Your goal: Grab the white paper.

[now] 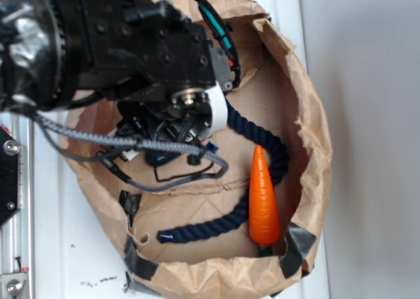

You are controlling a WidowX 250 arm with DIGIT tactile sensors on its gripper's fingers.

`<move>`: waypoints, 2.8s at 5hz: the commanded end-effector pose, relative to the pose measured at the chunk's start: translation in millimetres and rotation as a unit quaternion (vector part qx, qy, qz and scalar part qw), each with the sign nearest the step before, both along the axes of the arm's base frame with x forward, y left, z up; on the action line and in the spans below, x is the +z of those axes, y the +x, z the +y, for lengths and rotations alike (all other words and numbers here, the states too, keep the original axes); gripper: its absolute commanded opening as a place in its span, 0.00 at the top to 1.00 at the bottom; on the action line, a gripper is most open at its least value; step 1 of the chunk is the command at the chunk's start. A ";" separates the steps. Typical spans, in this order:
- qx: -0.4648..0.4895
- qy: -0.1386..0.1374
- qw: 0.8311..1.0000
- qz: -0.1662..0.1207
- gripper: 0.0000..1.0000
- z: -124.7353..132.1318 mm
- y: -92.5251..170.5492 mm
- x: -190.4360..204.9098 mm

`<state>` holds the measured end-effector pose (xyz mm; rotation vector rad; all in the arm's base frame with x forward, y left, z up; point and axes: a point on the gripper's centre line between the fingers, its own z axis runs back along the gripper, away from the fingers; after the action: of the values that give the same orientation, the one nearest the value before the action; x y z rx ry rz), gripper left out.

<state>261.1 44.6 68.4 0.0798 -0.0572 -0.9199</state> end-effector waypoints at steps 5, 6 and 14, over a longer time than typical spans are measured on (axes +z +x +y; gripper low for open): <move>-0.008 0.001 1.000 0.019 1.00 -28.5 5.7 -26.5; -0.004 0.001 1.000 0.014 1.00 -26.9 4.4 -23.2; 0.164 -0.077 0.983 -0.006 1.00 -2.8 11.5 68.9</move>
<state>270.0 47.0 119.8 -0.0776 -0.0742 -0.5862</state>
